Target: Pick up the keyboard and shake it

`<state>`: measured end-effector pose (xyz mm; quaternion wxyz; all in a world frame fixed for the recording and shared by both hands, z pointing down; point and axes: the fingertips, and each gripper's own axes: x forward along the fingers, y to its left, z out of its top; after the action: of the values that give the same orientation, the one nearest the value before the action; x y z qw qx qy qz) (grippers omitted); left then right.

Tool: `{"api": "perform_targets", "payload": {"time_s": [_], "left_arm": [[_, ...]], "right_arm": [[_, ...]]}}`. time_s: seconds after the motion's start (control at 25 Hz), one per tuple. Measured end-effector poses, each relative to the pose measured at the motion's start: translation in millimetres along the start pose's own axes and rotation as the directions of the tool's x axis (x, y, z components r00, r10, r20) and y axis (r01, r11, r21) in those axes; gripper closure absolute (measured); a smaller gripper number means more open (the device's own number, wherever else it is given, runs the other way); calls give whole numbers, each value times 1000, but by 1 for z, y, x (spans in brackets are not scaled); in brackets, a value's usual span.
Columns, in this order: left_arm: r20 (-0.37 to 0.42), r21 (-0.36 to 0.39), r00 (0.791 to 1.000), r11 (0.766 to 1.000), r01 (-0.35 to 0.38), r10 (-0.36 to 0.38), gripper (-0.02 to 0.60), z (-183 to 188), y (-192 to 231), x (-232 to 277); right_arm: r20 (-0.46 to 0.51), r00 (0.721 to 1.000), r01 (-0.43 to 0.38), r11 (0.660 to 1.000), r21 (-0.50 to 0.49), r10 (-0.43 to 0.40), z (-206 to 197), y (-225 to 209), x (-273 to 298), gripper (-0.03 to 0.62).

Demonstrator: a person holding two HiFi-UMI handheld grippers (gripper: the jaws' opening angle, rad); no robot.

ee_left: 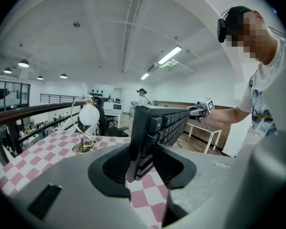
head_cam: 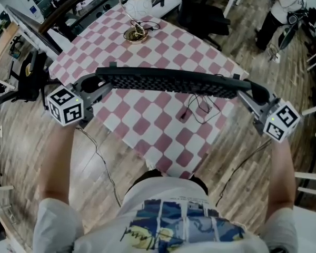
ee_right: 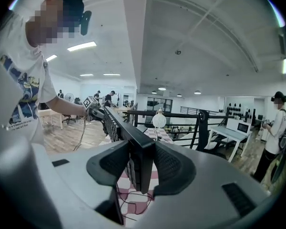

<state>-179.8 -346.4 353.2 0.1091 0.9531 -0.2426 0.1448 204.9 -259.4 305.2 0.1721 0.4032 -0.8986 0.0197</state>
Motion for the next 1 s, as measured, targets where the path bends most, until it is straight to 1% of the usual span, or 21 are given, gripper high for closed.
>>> {"api": "perform_targets", "payload": {"time_s": [0.2,0.44,0.6,0.72,0.84,1.0], "left_arm": [[-75,-97,997,995,13,-20,442,-41,-1,15],[-165,-213,985,977,5,-41,442,-86,-6,32],[-223,-308,973,951,-5,-67,442,-124,-11,40],[-271,-360,959,933,-19,-85,442,-153,-17,45],[-310,-414,945,910,-33,-107,442,-179,-20,54],[-354,-467,927,882,-57,-127,442,-208,-22,65]], "right_arm": [[-64,997,-29,995,95,35,-37,-4,14,434],[-153,983,-68,975,211,101,-82,-14,30,431],[-199,968,-93,953,287,154,-114,-14,41,430],[-243,951,-106,939,328,192,-141,-14,51,428],[-282,931,-112,915,389,233,-168,-16,61,425],[-316,907,-106,877,469,279,-205,-18,73,424]]}}
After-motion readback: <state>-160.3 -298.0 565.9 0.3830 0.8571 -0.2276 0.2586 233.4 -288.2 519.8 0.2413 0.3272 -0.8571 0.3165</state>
